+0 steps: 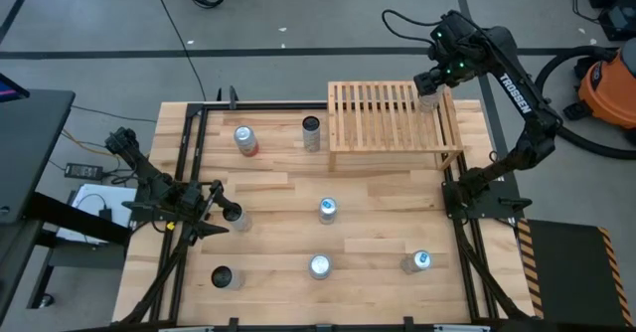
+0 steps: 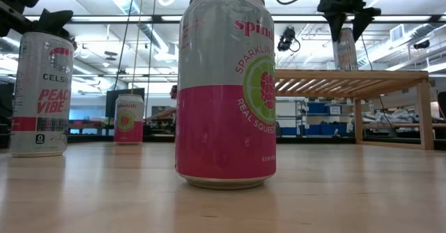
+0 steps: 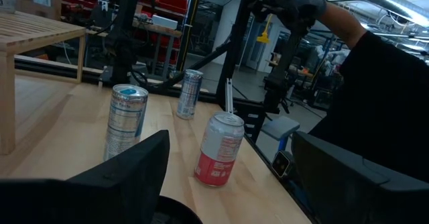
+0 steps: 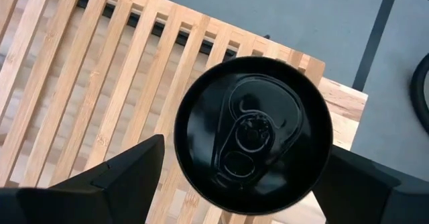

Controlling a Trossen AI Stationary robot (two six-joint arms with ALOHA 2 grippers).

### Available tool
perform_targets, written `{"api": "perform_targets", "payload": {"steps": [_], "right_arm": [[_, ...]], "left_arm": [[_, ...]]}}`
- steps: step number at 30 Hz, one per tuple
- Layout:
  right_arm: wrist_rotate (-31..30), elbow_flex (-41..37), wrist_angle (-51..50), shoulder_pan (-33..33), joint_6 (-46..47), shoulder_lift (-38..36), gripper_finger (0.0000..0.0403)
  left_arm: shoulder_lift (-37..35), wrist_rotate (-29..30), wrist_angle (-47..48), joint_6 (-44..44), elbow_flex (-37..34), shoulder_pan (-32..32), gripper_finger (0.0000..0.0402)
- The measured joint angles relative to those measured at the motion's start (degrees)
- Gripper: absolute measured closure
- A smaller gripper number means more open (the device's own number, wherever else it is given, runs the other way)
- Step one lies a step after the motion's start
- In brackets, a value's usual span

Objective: Place canned beverage on shelf
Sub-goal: Put the bottom white-yellow soda can on the shelf

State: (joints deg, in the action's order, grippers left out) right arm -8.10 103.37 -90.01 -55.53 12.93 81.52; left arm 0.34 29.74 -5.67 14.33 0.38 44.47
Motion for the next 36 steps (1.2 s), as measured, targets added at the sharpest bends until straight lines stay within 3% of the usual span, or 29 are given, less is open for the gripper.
{"api": "perform_targets", "payload": {"steps": [36], "right_arm": [[-3.52, 0.04, 2.12, 0.72, 6.86, -2.02, 0.0055]], "left_arm": [[0.02, 0.0, 0.0, 0.04, 0.0, 0.0, 0.0086]]}}
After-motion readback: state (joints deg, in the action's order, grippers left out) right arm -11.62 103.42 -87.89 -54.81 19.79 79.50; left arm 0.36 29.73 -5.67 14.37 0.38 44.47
